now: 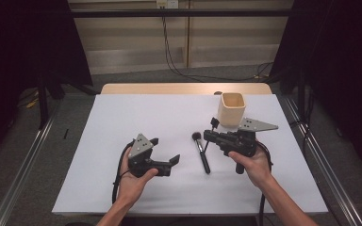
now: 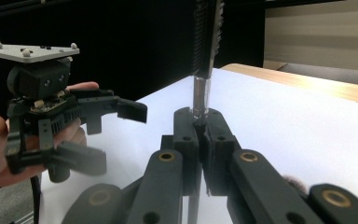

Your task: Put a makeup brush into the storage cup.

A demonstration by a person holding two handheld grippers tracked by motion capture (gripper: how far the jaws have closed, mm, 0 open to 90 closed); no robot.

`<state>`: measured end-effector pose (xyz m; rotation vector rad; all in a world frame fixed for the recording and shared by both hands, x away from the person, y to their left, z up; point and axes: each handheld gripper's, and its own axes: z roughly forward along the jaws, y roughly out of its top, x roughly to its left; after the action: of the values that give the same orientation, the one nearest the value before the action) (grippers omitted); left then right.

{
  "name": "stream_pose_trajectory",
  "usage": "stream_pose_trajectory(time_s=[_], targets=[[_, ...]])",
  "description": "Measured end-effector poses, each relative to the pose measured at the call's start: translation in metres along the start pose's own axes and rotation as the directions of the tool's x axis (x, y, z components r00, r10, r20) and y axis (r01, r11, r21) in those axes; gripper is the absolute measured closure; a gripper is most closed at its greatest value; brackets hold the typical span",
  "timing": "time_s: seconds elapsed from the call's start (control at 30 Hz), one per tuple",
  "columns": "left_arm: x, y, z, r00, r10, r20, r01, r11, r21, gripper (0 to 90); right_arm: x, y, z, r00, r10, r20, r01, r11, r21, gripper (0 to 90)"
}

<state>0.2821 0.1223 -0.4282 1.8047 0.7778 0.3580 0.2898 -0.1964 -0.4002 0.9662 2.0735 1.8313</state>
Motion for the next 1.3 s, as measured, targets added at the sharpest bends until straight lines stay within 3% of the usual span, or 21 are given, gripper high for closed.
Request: stream_pose_trajectory(time_s=[0.07,0.23,0.3,0.47,0.6,0.67,0.8,0.93,1.1,1.3], targets=[[0.004,-0.002,-0.004,1.0000,-0.005,-0.001,0.005,1.0000,0.000,2.6,-0.001,0.000,-0.002,1.0000,-0.001,0.006,0.001,1.000,-0.001,86.4],[0.012,-0.006,-0.017,0.9986,0.000,-0.052,0.000,1.0000,0.001,2.5,-0.005,0.000,-0.007,0.9998,0.004,0.019,-0.004,1.000,-0.003,86.3],[0.014,-0.007,-0.022,0.9981,-0.022,-0.057,0.022,0.9998,-0.004,2.0,-0.006,0.000,-0.008,0.9997,0.007,0.023,-0.007,1.000,-0.004,86.4],[0.020,-0.009,-0.031,0.9960,-0.033,-0.083,0.031,0.9994,-0.017,2.1,-0.009,0.001,-0.011,0.9993,0.015,0.034,-0.014,1.000,-0.012,86.3],[0.026,-0.010,-0.039,0.9928,0.003,-0.120,-0.007,0.9995,-0.030,2.1,-0.010,0.002,-0.014,0.9990,0.014,0.044,-0.013,1.000,-0.011,86.3],[0.030,-0.013,-0.043,0.9934,-0.011,-0.114,0.007,0.9991,-0.041,2.0,-0.011,0.003,-0.015,0.9988,0.010,0.048,-0.009,1.000,-0.015,86.3],[0.036,-0.018,-0.050,0.9881,-0.007,-0.154,0.000,0.9989,-0.047,2.2,-0.014,0.005,-0.018,0.9981,0.010,0.060,-0.009,1.000,-0.020,86.3],[0.040,-0.023,-0.056,0.9873,-0.027,-0.156,0.018,0.9982,-0.057,2.2,-0.017,0.008,-0.022,0.9972,0.012,0.074,-0.010,0.999,-0.033,86.3],[0.040,-0.026,-0.065,0.9867,-0.021,-0.161,0.012,0.9981,-0.061,2.2,-0.019,0.009,-0.025,0.9957,0.008,0.092,-0.005,0.999,-0.035,86.3],[0.048,-0.033,-0.078,0.9820,-0.041,-0.184,0.028,0.9968,-0.075,2.1,-0.024,0.010,-0.031,0.9934,0.012,0.114,-0.006,0.999,-0.045,86.3]])
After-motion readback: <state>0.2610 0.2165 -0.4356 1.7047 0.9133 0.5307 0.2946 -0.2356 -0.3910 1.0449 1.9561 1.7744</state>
